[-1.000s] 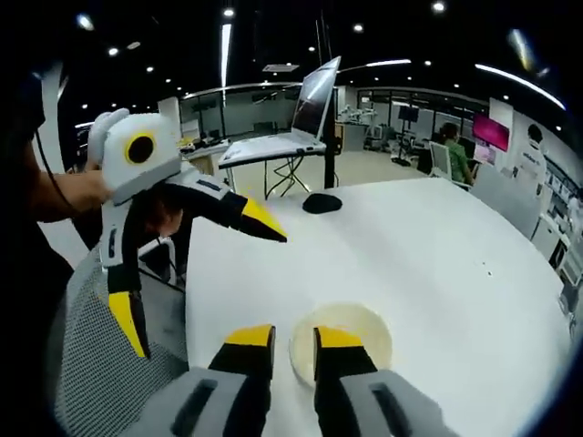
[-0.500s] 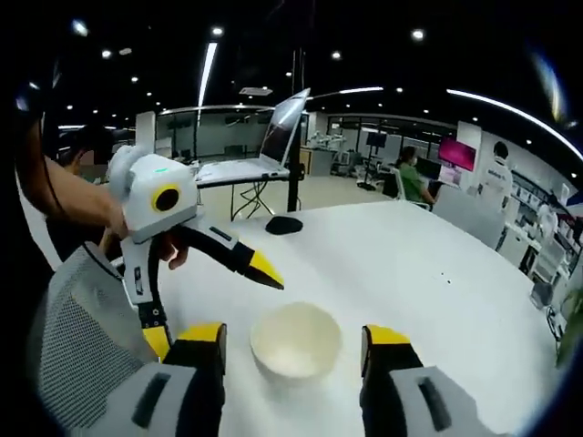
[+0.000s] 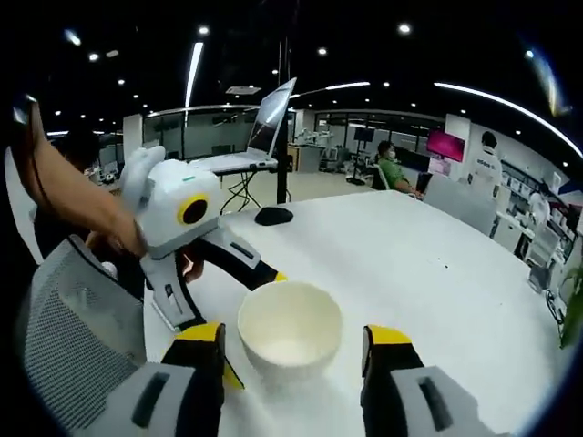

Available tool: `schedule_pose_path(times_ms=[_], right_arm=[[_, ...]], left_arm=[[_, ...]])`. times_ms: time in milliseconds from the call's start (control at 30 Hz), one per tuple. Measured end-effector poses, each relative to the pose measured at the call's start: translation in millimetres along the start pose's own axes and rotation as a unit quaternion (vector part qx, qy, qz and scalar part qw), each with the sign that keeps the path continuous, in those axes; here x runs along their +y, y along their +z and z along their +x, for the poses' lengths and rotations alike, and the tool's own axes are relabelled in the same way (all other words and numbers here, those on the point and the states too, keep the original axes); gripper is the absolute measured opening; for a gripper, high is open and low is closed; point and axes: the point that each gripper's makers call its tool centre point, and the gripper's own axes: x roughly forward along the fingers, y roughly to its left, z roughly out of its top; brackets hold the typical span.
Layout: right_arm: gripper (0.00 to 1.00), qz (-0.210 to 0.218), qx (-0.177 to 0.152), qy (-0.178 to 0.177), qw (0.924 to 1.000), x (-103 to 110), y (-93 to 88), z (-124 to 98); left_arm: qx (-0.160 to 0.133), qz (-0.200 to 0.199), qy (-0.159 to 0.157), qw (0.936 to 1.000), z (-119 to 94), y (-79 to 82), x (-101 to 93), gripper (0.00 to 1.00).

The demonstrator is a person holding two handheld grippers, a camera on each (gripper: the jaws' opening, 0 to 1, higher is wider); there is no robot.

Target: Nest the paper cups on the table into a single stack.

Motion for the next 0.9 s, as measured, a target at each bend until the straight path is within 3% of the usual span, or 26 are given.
schedule_pose_path(times_ms=[233,433,900], right_arm=[[0.48,0.018,0.008,0.014,0.9997,3.7,-5.1,4.1],[0.46,0.018,0.014,0.019,0.9996,3.4,-10.5,6.2],[0.45,0.015,0.01,0.016,0.9997,-5.8,-2.4,0.9]], left_arm=[[0.004,0.01,-0.005,0.9999,5.0,1.9,-3.4,0.5],[0.011,0.02,-0.007,0.9997,4.0,-0.1,-3.1,0.42],[0.011,0.019,0.001,0.9998,8.0,8.2,8.1,0.41]])
